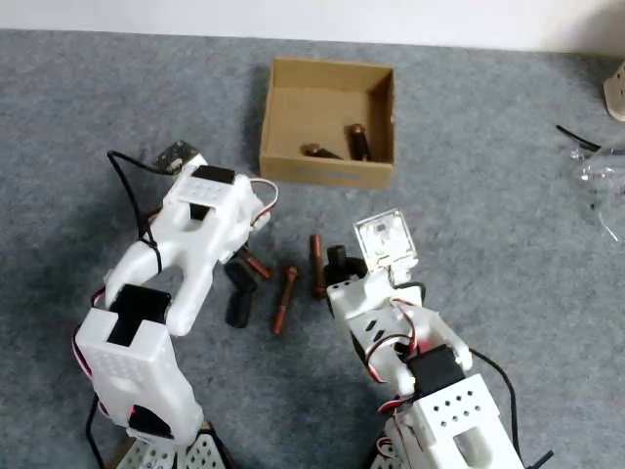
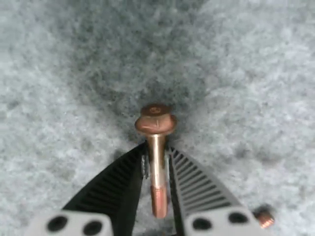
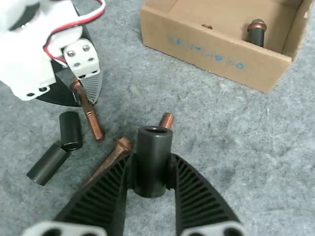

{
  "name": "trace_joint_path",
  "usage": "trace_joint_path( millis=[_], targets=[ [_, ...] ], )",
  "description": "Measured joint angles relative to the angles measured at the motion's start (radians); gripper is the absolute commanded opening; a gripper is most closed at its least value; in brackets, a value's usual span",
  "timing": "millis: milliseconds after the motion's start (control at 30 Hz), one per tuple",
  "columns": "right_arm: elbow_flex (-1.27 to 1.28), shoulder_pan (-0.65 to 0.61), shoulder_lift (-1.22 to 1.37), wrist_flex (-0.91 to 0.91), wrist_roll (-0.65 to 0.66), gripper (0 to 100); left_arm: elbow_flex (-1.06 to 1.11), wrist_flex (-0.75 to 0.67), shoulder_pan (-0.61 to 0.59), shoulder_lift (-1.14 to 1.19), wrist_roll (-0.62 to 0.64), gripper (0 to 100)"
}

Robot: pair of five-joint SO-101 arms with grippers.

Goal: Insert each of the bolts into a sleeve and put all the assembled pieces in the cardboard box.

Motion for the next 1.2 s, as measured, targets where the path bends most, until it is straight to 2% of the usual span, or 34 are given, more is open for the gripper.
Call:
trace_joint_path(
  millis=[300, 500, 800, 1033, 1200],
  targets=[
    [0.0, 0.0, 0.0, 0.0, 0.0, 0.5, 0.002, 0.0, 0.003, -0.006, -0.121, 0],
    [0.0, 0.0, 0.0, 0.0, 0.0, 0.5, 0.015, 0.0, 0.002, -0.109, -0.215, 0],
    [0.0, 0.0, 0.0, 0.0, 0.0, 0.5, 0.206, 0.0, 0.002, -0.425, -0.342, 0],
    [0.0, 0.0, 0.0, 0.0, 0.0, 0.5, 0.42, 0.0, 0.002, -0.747, -0.391, 0],
    [0.0, 0.0, 0.0, 0.0, 0.0, 0.5, 0.554, 0.0, 0.002, -0.965, -0.485, 0]
  ],
)
